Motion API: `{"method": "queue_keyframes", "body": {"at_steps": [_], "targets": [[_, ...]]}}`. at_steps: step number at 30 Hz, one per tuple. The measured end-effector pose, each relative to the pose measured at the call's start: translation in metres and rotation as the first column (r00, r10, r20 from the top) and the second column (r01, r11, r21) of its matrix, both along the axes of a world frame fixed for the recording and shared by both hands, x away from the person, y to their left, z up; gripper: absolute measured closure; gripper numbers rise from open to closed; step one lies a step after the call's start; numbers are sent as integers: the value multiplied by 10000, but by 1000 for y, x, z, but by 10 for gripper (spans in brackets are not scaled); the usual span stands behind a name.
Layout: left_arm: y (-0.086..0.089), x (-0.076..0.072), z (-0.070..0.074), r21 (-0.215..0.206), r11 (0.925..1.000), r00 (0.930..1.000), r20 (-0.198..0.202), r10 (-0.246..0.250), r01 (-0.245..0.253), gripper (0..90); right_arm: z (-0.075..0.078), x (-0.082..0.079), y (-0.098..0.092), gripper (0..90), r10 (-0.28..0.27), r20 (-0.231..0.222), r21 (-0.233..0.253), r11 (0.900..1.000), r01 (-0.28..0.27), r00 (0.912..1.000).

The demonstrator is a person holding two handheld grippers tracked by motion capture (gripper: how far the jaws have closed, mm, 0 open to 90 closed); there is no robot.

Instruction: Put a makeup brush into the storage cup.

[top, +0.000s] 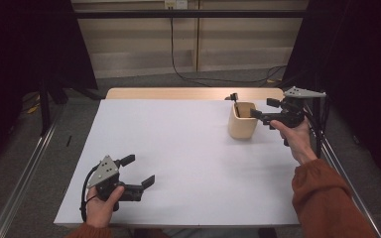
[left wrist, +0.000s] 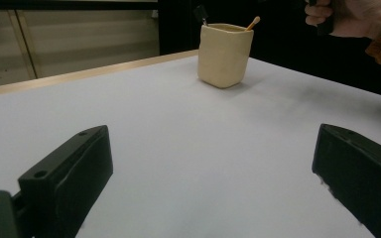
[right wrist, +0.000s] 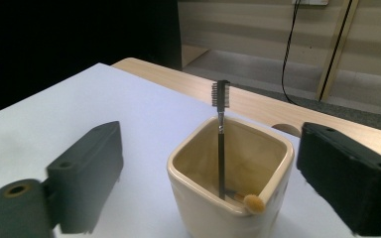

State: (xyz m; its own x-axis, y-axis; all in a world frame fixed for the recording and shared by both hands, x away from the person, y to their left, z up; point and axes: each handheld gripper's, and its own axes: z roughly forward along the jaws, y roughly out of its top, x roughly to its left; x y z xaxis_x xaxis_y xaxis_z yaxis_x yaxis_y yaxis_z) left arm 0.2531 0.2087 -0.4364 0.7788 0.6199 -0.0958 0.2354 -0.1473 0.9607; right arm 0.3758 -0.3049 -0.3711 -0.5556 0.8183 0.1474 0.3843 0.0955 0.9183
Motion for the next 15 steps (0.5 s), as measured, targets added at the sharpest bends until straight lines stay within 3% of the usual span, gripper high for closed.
{"method": "queue_keyframes", "body": {"at_steps": [15], "targets": [[4, -5, 1, 18, 10000, 9999, 118, 0, -1, 23, -3, -13, 5, 0, 176, 56, 149, 9997, -177, 9998]]}}
